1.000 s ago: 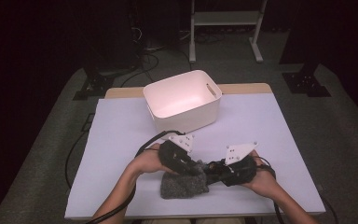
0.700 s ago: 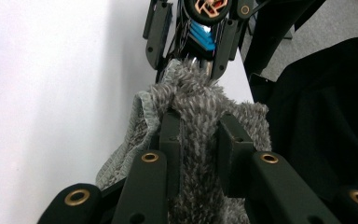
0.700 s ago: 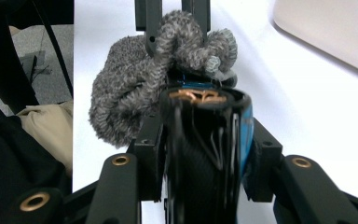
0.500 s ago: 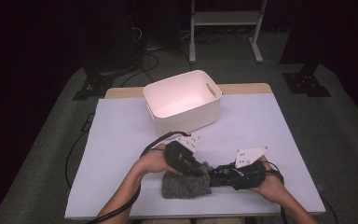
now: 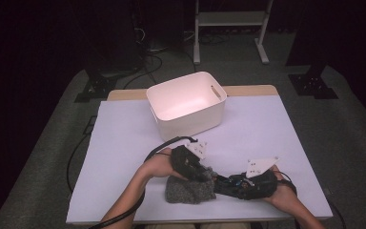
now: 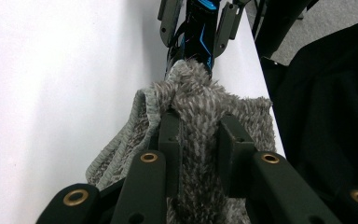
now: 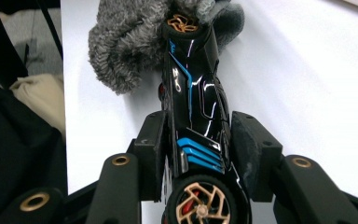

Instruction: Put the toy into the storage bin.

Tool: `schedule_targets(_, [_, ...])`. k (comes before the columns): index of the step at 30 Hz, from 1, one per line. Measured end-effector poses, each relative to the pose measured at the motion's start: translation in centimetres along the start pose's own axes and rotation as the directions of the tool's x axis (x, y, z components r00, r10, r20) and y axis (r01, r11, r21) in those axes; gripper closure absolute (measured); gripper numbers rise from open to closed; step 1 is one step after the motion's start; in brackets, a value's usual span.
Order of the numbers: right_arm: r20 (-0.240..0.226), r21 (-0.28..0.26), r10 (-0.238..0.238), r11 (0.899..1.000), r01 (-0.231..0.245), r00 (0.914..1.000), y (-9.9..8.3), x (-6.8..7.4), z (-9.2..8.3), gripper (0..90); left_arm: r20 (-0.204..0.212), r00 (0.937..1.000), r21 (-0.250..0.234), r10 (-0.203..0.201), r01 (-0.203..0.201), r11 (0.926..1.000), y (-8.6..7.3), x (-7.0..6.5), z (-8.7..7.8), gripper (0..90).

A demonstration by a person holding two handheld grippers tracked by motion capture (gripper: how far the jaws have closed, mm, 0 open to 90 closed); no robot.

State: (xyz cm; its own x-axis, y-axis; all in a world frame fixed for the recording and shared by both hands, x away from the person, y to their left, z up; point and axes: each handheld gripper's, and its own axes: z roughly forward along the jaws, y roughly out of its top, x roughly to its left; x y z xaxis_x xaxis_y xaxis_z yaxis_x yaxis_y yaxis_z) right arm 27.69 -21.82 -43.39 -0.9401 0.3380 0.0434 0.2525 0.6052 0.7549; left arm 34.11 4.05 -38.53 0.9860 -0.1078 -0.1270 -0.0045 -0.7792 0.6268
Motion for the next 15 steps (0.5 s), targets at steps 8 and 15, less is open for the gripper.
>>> schedule_targets(8, [-0.035,0.102,-0.009,0.995,0.013,0.9994,0.7,-0.1,1.5,53.9,0.006,1.0000,-0.007,-0.003,0.003,1.0000,-0.4,-0.3,-0.3,73.9])
schedule_targets(15, [-0.038,0.094,-0.055,0.994,0.059,0.9977,1.3,0.1,2.2,55.4,-0.009,0.9999,-0.008,-0.011,0.011,0.9999,-1.1,-0.6,-1.7,73.9])
